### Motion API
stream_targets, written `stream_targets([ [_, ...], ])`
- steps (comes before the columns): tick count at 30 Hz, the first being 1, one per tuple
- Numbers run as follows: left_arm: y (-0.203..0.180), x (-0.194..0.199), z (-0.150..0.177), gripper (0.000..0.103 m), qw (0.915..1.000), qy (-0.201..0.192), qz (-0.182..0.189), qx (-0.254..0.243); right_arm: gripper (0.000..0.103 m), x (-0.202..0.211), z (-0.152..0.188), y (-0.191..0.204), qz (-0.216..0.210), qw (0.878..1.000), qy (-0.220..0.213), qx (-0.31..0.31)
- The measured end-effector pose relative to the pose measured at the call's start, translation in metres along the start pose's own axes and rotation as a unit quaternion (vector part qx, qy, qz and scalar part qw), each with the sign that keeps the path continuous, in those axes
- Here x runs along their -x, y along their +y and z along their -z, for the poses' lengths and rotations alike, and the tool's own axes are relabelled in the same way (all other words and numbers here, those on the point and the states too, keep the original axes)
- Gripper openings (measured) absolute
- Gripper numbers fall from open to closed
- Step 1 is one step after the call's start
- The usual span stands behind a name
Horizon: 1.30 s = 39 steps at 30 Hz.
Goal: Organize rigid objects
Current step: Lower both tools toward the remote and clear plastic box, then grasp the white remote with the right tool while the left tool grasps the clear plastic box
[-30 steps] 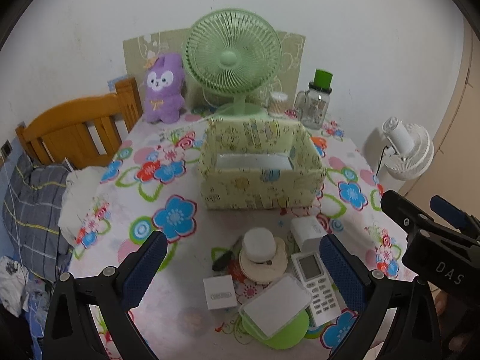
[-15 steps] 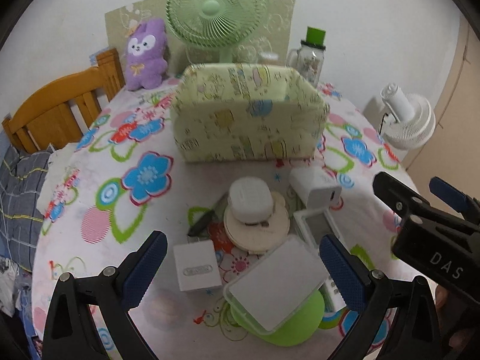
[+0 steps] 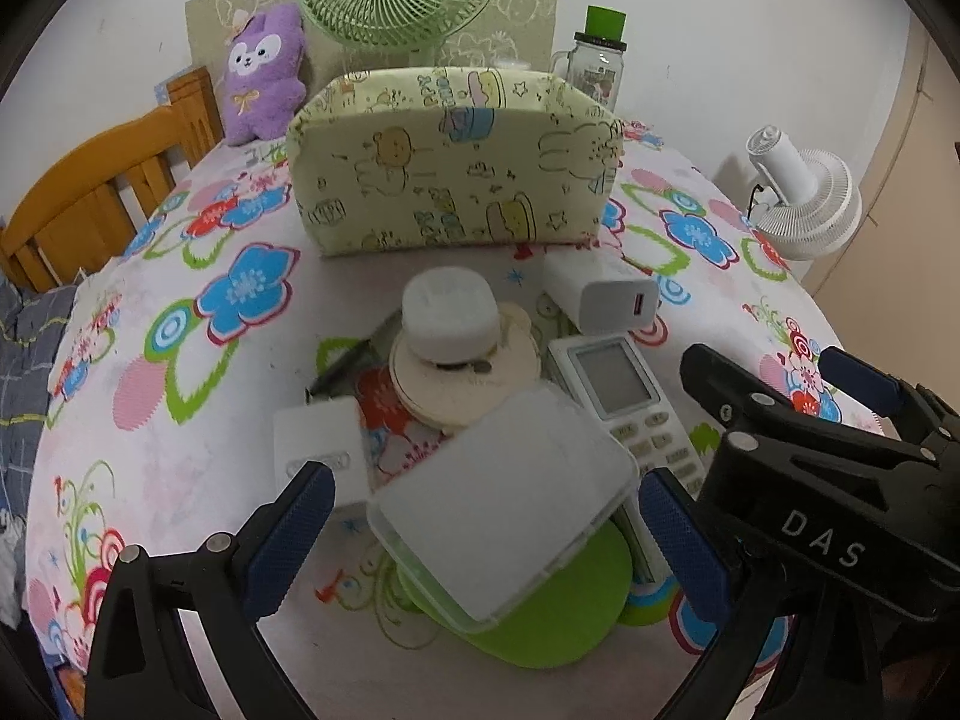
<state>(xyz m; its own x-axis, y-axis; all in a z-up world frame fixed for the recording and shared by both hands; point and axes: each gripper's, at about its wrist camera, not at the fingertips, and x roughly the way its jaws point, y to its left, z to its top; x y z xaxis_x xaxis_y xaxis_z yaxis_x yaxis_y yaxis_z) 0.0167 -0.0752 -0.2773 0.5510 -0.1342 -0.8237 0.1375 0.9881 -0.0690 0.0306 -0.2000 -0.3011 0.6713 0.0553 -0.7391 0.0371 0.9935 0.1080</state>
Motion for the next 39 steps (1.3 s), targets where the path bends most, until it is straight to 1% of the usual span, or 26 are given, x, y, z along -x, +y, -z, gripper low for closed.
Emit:
stream_targets([
  [2,-0.002,-0.001,0.002,0.102,1.0000,0.002,-0.004,0.002,0.102,-0.001,0.002,0.000,-0.001,1.000,0.004,0.004],
  [4,-0.003,-0.006,0.004,0.101,0.9998,0.015,-0.006,0.007,0.102,-0.003,0.003,0.000,-0.004,1.000,0.009,0.005],
  [6,-0.004,-0.011,0.005,0.093,0.9994,0.029,-0.009,0.013,0.102,-0.005,0.005,0.000,-0.004,1.000,0.013,0.008],
  [9,-0.004,-0.019,0.008,0.089,0.9988,0.040,-0.014,0.026,0.102,-0.005,0.007,-0.003,0.002,1.000,0.015,0.015],
  [10,-0.003,-0.020,0.008,0.089,0.9986,0.042,-0.015,0.028,0.102,-0.006,0.007,-0.004,0.003,1.000,0.015,0.016],
  [14,-0.003,-0.022,0.009,0.088,0.9988,0.034,-0.022,0.028,0.102,-0.009,0.008,-0.009,0.005,1.000,0.022,0.015],
  [16,-0.004,-0.022,0.010,0.085,0.9990,0.030,-0.026,0.023,0.102,-0.011,0.009,-0.010,0.002,1.000,0.026,0.011],
  [18,-0.002,-0.021,0.010,0.080,0.9990,0.025,-0.030,0.021,0.102,-0.013,0.009,-0.009,-0.002,1.000,0.029,0.008],
  [23,0.005,-0.021,0.008,0.077,0.9991,0.024,-0.032,0.017,0.102,-0.015,0.010,0.003,-0.015,0.999,0.035,0.011],
  [27,0.011,-0.019,0.008,0.076,0.9987,0.016,-0.048,0.011,0.102,-0.019,0.012,0.017,-0.025,0.998,0.045,0.019],
  [30,0.017,-0.019,0.007,0.076,0.9982,0.008,-0.060,0.002,0.102,-0.025,0.012,0.024,-0.032,0.998,0.054,0.013],
  [32,0.019,-0.019,0.007,0.076,0.9985,0.009,-0.053,-0.002,0.099,-0.029,0.012,0.027,-0.033,0.998,0.062,0.006],
  [34,0.020,-0.019,0.007,0.077,0.9989,0.007,-0.046,-0.007,0.090,-0.035,0.013,0.030,-0.040,0.997,0.072,0.000],
  [35,0.020,-0.019,0.008,0.079,0.9990,0.006,-0.045,-0.008,0.087,-0.037,0.013,0.031,-0.045,0.996,0.078,-0.004],
  [36,0.020,-0.020,0.008,0.084,0.9991,0.007,-0.041,-0.008,0.083,-0.039,0.013,0.033,-0.049,0.995,0.084,-0.006],
  [37,0.021,-0.022,0.008,0.086,0.9992,0.010,-0.037,-0.007,0.076,-0.040,0.013,0.035,-0.041,0.996,0.084,-0.002],
  [38,0.021,-0.023,0.007,0.089,0.9994,0.013,-0.033,-0.006,0.074,-0.041,0.012,0.038,-0.038,0.996,0.083,0.007],
  [39,0.021,-0.024,0.007,0.091,0.9995,0.013,-0.029,-0.004,0.067,-0.041,0.011,0.040,-0.040,0.996,0.083,0.013],
])
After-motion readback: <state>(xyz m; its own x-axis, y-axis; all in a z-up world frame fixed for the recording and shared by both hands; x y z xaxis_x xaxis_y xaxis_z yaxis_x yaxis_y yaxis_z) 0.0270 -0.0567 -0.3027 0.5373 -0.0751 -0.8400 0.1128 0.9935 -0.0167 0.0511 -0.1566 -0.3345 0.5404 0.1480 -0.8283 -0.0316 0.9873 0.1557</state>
